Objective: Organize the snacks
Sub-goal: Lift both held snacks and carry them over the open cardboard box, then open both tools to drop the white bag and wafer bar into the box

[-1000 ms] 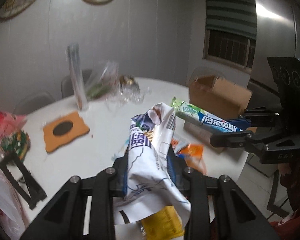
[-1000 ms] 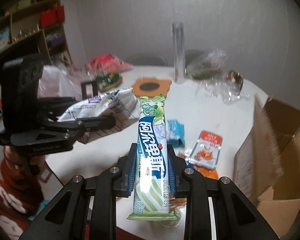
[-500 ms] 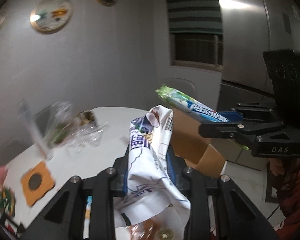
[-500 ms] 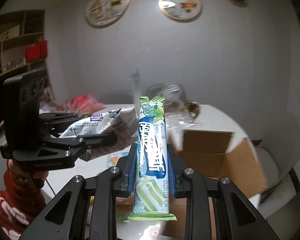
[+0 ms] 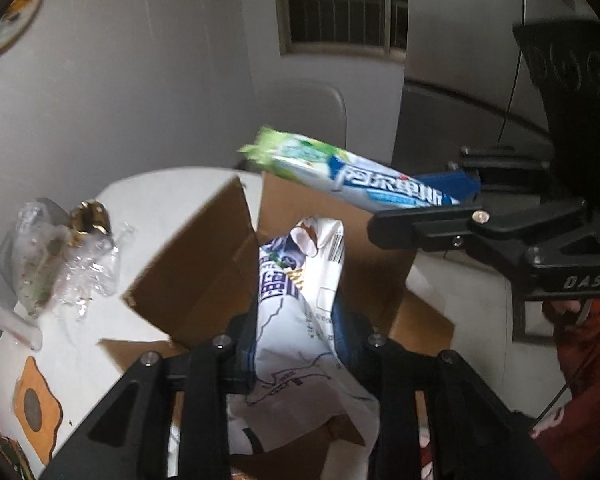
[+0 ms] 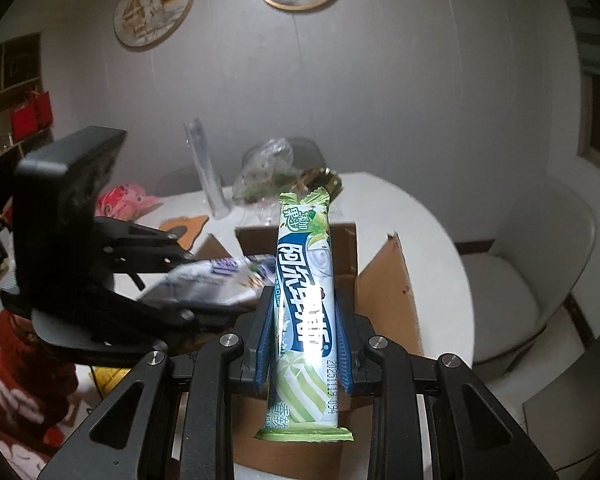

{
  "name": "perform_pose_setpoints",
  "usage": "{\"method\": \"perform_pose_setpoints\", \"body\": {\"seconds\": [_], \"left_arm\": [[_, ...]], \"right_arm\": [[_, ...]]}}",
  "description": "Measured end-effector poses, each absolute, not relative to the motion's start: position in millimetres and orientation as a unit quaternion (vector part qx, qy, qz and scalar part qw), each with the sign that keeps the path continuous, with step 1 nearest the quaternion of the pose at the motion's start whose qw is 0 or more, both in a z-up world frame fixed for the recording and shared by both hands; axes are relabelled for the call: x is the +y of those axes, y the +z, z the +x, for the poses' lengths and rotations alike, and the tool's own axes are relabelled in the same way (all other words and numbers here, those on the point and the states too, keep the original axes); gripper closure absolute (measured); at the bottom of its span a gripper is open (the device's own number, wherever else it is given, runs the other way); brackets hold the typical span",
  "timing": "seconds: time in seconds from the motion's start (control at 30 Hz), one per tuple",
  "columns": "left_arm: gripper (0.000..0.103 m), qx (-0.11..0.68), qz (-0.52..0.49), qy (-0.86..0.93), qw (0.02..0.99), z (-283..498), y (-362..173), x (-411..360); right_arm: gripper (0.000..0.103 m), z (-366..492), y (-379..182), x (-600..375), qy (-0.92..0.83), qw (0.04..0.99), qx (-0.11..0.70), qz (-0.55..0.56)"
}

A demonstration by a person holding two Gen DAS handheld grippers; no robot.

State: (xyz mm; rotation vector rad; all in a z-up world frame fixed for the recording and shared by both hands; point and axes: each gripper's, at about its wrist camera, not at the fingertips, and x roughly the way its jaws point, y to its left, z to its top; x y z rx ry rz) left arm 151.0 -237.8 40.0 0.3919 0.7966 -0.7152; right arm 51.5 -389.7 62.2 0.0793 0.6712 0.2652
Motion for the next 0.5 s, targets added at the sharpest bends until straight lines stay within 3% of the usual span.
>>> {"method": "perform_pose_setpoints", "body": {"seconds": [0.5], "left_arm": [[0.074,0.466,0.269,-0.331,0.775,175,-7,-275]], "right_arm": [[0.081,89,29,-387,0.158,0.912,0.378,0.026]]}}
